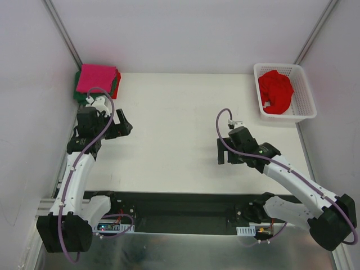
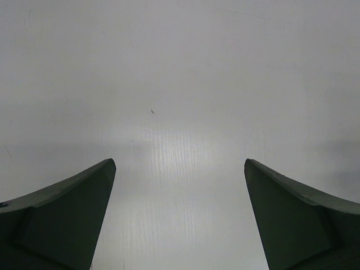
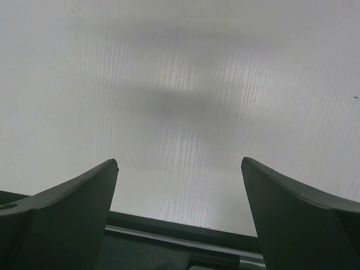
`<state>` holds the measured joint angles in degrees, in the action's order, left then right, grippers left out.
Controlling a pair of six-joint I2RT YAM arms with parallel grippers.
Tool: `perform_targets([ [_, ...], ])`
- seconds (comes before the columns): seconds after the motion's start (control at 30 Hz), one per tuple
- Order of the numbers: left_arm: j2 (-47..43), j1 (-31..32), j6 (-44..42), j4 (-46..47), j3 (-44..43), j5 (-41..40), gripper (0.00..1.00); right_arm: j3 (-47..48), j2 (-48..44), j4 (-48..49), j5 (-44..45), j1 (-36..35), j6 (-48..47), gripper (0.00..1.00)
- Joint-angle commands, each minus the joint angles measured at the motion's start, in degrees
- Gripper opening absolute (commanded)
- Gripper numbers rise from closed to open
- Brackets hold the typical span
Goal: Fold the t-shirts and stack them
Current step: Put the neatly folded tshirt into the corner of the board with the left arm
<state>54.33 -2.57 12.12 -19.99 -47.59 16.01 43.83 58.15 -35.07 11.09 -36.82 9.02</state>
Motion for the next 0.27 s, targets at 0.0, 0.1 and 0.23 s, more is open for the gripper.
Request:
perform_targets([
  [0.0, -2.6, 0.5, -1.7, 1.2, 0.9, 1.5, 0.99, 3.1, 0.6, -1.5, 2.7, -0.7, 1.3, 0.96],
  [0.1, -2.7, 0.5, -1.6, 1.5, 1.1, 1.7, 0.99, 3.5, 1.7, -1.2, 2.5, -0.9, 1.2, 0.96],
  [0.23, -3.2, 0.5, -1.2, 2.1, 1.1, 1.5, 0.99, 4.0, 3.5, -1.1, 3.1, -1.7, 0.7, 0.96],
])
